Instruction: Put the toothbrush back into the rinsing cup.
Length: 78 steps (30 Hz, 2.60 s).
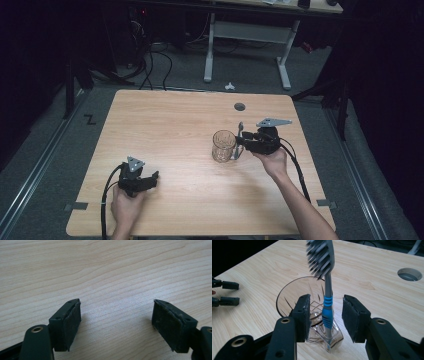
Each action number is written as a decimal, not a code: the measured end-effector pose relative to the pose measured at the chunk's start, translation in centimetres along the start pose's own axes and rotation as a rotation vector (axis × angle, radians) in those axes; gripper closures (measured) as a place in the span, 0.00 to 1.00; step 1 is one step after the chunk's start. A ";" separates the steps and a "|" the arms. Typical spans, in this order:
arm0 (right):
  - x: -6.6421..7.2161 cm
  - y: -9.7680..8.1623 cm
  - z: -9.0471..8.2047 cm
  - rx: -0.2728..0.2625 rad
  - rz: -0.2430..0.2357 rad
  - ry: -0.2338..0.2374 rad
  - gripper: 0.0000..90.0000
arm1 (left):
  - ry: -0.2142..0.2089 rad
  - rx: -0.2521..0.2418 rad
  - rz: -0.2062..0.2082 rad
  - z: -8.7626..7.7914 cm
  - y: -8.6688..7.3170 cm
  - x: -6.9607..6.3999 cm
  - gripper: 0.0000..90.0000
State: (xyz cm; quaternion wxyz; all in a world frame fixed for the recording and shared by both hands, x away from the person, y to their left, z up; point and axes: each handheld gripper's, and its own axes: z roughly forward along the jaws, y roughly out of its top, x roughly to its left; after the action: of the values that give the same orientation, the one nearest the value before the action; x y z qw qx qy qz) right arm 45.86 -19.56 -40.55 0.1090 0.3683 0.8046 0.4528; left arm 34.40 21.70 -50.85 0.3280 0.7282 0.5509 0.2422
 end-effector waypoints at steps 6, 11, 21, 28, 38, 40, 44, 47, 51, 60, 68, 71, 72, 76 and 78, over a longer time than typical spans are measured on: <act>0.0 -0.1 -1.5 -0.041 -0.012 -0.024 0.64 | 0.000 0.000 0.000 0.0 0.0 0.0 0.27; -0.3 -0.6 -2.4 -0.047 0.008 -0.034 0.65 | 0.000 0.000 0.000 0.0 0.0 0.0 0.27; -0.4 -0.8 -4.5 -0.115 0.012 -0.049 0.66 | 0.000 0.000 -0.001 0.0 0.0 0.0 0.27; -0.6 -1.4 -5.4 -0.135 0.022 -0.061 0.66 | 0.000 0.000 0.000 0.0 0.0 0.0 0.27; -1.0 -2.0 -6.1 -0.166 0.048 -0.067 0.66 | 0.000 0.000 -0.001 0.0 0.0 0.0 0.27; -1.2 -2.5 -6.3 -0.170 0.063 -0.072 0.66 | 0.000 0.000 0.000 0.0 0.0 0.0 0.27; -1.4 -2.9 -6.6 -0.175 0.073 -0.077 0.66 | 0.000 0.000 -0.001 0.0 0.0 0.0 0.27; -1.5 -3.2 -6.8 -0.178 0.077 -0.080 0.67 | 0.000 0.000 0.000 0.0 0.0 0.0 0.27; -1.6 -3.5 -6.9 -0.179 0.084 -0.080 0.67 | 0.000 0.000 0.000 0.0 0.0 0.0 0.27; -1.7 -3.8 -7.1 -0.182 0.086 -0.083 0.67 | 0.001 0.000 -0.001 0.0 0.0 0.0 0.27; -2.2 -4.4 -7.5 -0.187 0.103 -0.091 0.67 | 0.000 0.000 -0.001 0.0 0.0 0.0 0.27; -2.5 -4.8 -7.7 -0.190 0.113 -0.097 0.67 | 0.001 0.000 -0.001 0.0 0.0 0.0 0.27; -2.6 -4.9 -7.7 -0.192 0.117 -0.098 0.67 | 0.000 0.000 -0.001 0.0 0.0 0.0 0.27; -2.9 -5.4 -7.8 -0.195 0.131 -0.102 0.67 | 0.001 0.000 -0.001 0.0 0.0 0.0 0.27; -2.9 -5.5 -7.8 -0.196 0.134 -0.103 0.67 | 0.001 0.000 -0.001 0.0 0.0 0.0 0.27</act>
State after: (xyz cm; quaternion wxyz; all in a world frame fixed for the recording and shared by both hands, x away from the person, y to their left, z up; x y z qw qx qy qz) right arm 41.21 -28.41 -41.02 0.1552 0.4316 0.7234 0.5160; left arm 34.42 21.67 -50.85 0.3278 0.7278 0.5514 0.2424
